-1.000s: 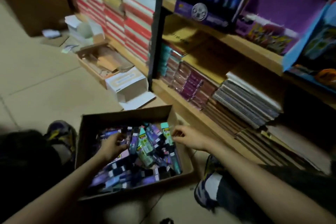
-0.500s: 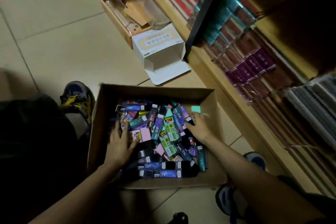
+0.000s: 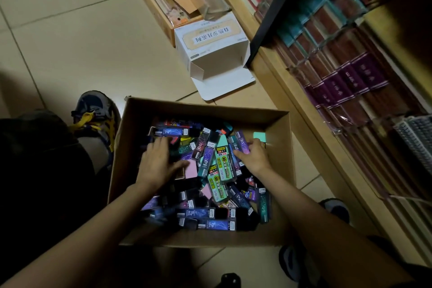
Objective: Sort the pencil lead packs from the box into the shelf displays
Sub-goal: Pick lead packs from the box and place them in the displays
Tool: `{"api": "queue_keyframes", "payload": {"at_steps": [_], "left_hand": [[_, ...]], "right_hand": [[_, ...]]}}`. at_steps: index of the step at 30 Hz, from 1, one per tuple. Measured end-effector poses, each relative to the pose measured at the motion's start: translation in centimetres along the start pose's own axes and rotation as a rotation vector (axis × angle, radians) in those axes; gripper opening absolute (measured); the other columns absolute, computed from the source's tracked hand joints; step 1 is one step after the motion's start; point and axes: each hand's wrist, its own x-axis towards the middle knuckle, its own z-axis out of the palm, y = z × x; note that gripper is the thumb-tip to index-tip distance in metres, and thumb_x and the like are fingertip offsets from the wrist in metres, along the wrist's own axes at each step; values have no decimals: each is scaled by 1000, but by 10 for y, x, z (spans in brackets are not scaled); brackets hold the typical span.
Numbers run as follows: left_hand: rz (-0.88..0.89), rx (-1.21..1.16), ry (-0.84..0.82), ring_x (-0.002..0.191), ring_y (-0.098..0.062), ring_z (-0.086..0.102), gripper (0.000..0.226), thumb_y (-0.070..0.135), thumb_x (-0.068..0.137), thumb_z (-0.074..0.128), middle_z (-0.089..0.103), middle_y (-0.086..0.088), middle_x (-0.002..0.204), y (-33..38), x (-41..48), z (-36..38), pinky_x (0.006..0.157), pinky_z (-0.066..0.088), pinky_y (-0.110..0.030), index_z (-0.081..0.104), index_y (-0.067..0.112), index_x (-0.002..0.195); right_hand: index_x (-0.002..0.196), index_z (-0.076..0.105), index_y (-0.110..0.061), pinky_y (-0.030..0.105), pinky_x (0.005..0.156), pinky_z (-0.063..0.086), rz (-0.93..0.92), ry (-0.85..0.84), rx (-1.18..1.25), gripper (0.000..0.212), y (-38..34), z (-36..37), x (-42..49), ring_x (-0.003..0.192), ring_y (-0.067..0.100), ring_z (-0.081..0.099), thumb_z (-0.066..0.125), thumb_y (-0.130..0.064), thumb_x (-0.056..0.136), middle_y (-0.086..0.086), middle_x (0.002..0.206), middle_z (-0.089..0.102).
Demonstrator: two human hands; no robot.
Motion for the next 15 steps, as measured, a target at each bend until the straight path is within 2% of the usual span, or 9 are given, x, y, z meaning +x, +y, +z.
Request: {"api": "queue_keyframes", "payload": {"at_steps": [3, 6, 9, 10, 12, 14, 15], "left_hand": [[32, -10, -90, 113, -27, 44, 71, 59, 75, 65, 49, -12, 123, 7, 10, 4, 95, 40, -39, 47, 11, 125], [-50, 23, -141, 117, -28, 42, 90, 79, 66, 52, 47, -13, 126, 14, 17, 7, 97, 40, -41, 47, 13, 126], [-107, 67, -191, 115, -31, 42, 108, 93, 47, 34, 48, -15, 122, 25, 27, 4, 95, 38, -42, 49, 14, 121], [-116, 83, -203, 115, -32, 43, 113, 94, 42, 32, 48, -15, 121, 29, 31, 4, 95, 38, -43, 49, 13, 120], [-124, 118, -218, 116, -32, 44, 118, 95, 37, 33, 48, -16, 124, 36, 37, 6, 96, 39, -44, 47, 11, 118], [-128, 138, -215, 116, -32, 44, 114, 93, 41, 44, 47, -16, 126, 41, 39, 10, 95, 40, -44, 46, 9, 117], [-129, 140, -207, 116, -32, 44, 110, 90, 45, 51, 46, -16, 127, 41, 39, 11, 95, 41, -44, 45, 8, 118]], "right_hand": [[127, 42, -1, 42, 102, 39, 43, -6, -97, 66, -2, 3, -2, 122, 35, 45, 71, -37, 81, 18, 131, 46], [130, 39, -2, 45, 103, 38, 89, -16, -95, 71, -1, 7, -6, 124, 36, 43, 71, -39, 80, 19, 135, 43], [134, 35, 1, 43, 104, 38, 164, -42, -45, 78, 4, 6, -11, 126, 34, 41, 71, -41, 80, 19, 136, 43], [131, 40, 2, 43, 102, 40, 180, -49, -26, 72, 6, 6, -13, 123, 33, 45, 71, -39, 80, 19, 132, 46], [115, 52, 0, 41, 95, 46, 177, -67, 60, 49, 5, 10, -18, 112, 34, 54, 72, -30, 81, 20, 118, 56], [91, 59, -6, 35, 84, 50, 170, -77, 152, 21, 3, 16, -21, 95, 30, 61, 71, -20, 82, 15, 101, 63], [81, 57, -9, 31, 78, 49, 172, -73, 185, 16, 2, 19, -23, 89, 27, 60, 71, -18, 82, 12, 94, 64]]}}
